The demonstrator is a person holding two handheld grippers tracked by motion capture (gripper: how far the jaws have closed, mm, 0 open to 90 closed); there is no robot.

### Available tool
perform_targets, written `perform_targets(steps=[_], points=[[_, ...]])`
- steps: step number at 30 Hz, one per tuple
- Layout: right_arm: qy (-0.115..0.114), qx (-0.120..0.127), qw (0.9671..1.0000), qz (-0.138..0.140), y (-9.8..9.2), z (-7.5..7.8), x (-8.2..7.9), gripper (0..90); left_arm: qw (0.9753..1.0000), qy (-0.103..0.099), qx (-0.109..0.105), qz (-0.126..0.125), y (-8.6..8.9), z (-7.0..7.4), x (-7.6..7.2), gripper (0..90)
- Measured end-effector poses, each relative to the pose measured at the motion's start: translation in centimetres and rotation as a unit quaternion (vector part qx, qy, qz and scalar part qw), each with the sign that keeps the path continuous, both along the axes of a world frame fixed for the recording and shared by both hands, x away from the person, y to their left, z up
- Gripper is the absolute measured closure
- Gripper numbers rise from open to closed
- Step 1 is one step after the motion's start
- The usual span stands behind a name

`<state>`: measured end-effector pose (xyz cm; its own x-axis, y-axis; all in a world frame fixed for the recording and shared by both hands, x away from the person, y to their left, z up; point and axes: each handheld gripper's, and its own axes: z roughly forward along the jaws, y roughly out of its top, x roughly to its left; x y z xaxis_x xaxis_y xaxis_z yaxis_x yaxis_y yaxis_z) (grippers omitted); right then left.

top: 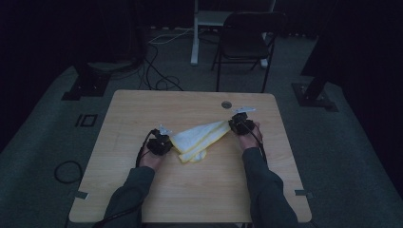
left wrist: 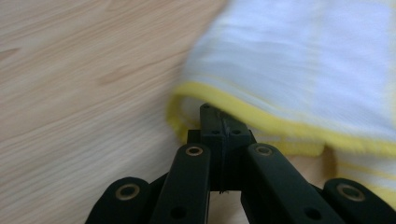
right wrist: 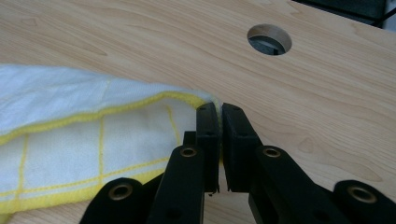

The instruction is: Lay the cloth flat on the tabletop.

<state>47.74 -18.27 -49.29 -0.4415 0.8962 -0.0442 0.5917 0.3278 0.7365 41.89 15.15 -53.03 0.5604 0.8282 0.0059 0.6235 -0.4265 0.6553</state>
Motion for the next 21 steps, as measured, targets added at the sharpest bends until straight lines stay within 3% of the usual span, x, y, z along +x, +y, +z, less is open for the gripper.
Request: perform_targets(steps=[2,4,9,16,21], points=[[0.001,0.000,1.0000,-0.001,-0.1,0.0,0.0,86.7,1.0000,0.001,0.002,0.002,0.2,0.0,0.1,90.0],[0.002,-0.005,1.0000,-0.001,-0.2,0.0,0.1,86.7,0.9998,-0.003,0.018,0.011,0.6,0.1,0.5,90.0],[0.009,-0.009,0.9999,-0.002,0.0,-0.3,0.2,85.6,0.9994,-0.004,0.023,0.025,0.5,0.2,0.5,90.0],[0.013,-0.006,0.9998,0.012,0.5,-0.2,-0.3,71.8,0.9998,-0.012,-0.018,0.002,0.0,0.7,-0.9,84.7],[0.002,-0.009,0.9994,0.033,1.2,0.1,-1.1,70.5,0.9992,-0.027,-0.024,-0.015,-0.4,1.2,-2.3,78.9]])
